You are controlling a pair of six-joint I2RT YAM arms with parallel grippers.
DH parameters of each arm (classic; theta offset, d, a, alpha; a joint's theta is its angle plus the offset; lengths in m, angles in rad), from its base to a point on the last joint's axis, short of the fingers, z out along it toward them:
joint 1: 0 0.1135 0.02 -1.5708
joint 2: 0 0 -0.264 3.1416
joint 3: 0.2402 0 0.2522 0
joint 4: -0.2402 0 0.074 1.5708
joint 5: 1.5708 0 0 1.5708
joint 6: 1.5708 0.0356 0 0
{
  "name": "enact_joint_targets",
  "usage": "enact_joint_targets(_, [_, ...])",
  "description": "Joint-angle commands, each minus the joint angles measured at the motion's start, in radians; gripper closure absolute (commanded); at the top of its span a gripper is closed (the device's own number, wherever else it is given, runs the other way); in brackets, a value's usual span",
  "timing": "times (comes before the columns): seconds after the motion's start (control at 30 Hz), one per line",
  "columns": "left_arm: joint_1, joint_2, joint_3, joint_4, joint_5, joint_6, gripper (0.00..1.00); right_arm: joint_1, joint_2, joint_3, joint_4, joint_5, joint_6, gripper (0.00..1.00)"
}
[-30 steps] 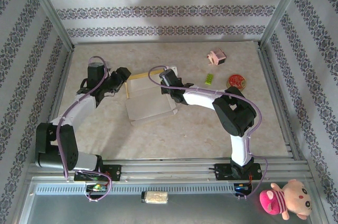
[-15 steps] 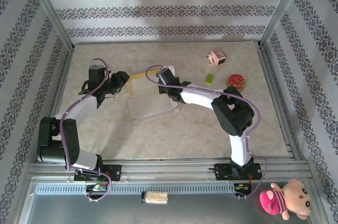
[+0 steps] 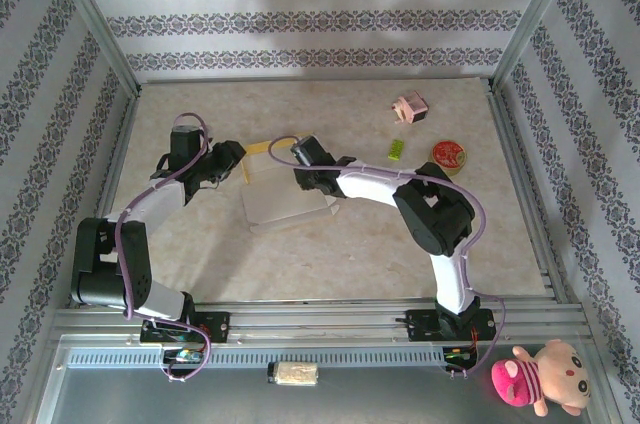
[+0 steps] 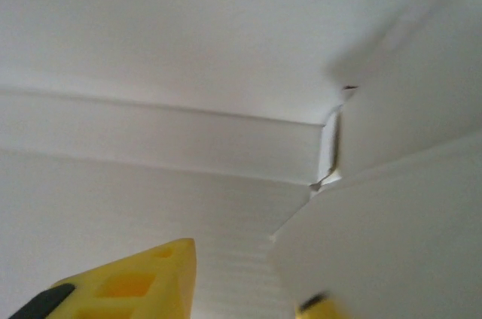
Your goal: Fold the paper box
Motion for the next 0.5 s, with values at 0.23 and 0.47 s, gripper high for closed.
enact_joint_targets(0.23, [-0.004, 0.053, -0.007, -0.070, -0.010, 0.048, 0.68, -0.070, -0.250, -0.110, -0.060, -0.272, -0.224, 0.39])
enact_joint_targets(0.47, [-0.004, 0.059, 0.007, -0.074, -0.012, 0.051, 0.68, -0.232, -0.424, -0.143, 0.005, -0.574, -0.273, 0.35])
